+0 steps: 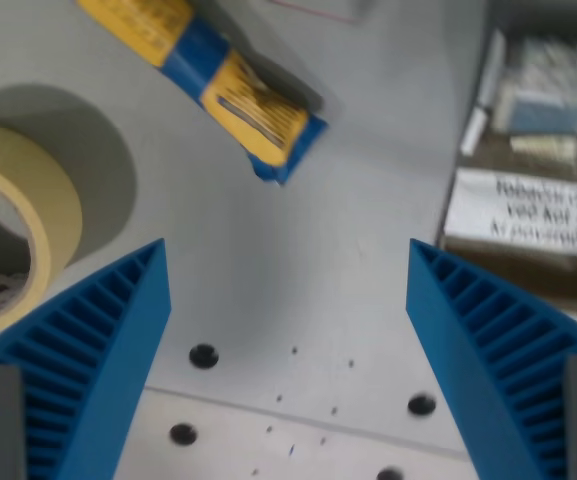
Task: Move above the blue bag
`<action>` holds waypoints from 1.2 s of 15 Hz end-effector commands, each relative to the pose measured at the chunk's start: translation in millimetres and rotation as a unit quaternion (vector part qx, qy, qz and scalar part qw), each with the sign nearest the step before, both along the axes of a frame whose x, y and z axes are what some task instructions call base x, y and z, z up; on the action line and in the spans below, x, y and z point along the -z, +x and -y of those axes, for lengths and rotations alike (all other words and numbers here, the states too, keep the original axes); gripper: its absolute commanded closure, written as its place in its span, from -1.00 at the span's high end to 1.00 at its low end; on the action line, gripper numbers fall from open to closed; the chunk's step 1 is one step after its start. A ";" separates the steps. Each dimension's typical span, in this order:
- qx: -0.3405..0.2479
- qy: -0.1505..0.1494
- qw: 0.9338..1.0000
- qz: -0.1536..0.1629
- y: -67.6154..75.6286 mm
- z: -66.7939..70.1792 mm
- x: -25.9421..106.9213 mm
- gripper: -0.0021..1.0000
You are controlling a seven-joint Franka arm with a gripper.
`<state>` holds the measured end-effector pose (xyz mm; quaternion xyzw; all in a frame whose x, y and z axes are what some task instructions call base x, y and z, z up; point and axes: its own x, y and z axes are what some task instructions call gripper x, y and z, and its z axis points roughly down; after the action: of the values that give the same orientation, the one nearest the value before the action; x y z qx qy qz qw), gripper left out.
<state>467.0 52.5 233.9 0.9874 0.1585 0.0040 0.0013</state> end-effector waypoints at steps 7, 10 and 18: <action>-0.262 0.030 0.964 -0.010 23.2 -26.7 24.2 1.00; -0.300 0.033 0.953 -0.008 28.6 -34.7 32.8 1.00; -0.341 0.035 0.939 -0.001 40.7 -50.2 51.2 1.00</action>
<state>499.7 99.9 183.5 0.9198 0.3923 0.0077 -0.0051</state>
